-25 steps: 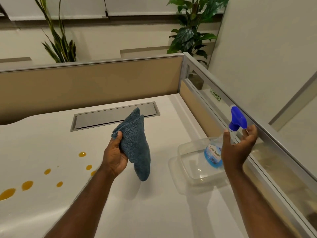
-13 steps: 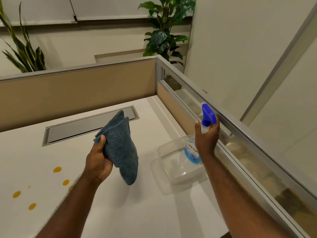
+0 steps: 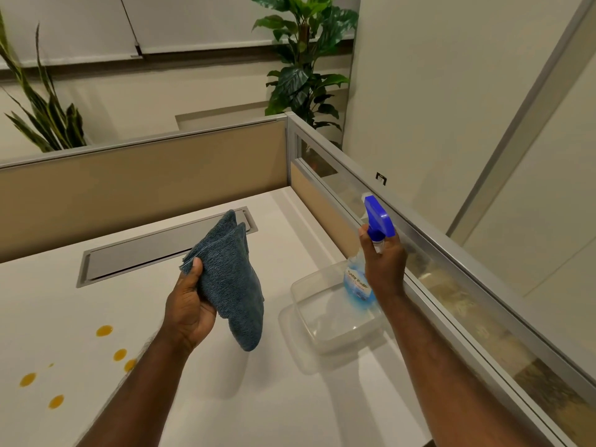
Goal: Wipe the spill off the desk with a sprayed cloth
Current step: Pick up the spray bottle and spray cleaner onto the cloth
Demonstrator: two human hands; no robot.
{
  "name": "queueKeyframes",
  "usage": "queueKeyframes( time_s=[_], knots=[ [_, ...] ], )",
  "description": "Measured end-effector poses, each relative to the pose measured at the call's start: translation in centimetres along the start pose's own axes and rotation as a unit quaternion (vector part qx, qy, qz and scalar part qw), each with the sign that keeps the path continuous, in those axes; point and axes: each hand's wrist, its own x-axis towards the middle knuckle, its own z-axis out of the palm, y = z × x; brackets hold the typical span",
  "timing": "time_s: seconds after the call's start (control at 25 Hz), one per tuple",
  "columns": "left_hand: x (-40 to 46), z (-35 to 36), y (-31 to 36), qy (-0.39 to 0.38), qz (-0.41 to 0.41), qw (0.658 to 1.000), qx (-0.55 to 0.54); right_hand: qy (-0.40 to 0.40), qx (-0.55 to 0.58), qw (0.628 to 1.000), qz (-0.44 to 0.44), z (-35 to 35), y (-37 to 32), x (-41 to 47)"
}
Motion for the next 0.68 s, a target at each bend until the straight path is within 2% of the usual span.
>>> queueKeyframes(
  time_s=[0.12,0.2,0.36,0.56,0.68],
  knots=[
    [0.0,0.0,0.6,0.005,0.001,1.0,0.002,0.042,-0.012,0.99,-0.135,-0.5,-3.7,-0.1],
    [-0.1,-0.2,1.3,0.004,0.003,1.0,0.007,0.042,0.022,0.983,-0.175,-0.8,-6.6,0.3],
    [-0.1,-0.3,3.1,-0.014,0.017,1.0,0.013,-0.032,0.107,0.985,-0.13,0.0,-11.2,-0.4],
    [0.0,-0.9,6.4,-0.025,0.058,0.998,0.021,-0.136,0.197,0.967,-0.092,3.5,-13.8,-5.2],
    [-0.1,-1.3,8.3,-0.027,0.084,0.996,0.024,-0.243,0.205,0.946,-0.054,5.6,-14.0,-7.7]
  ],
)
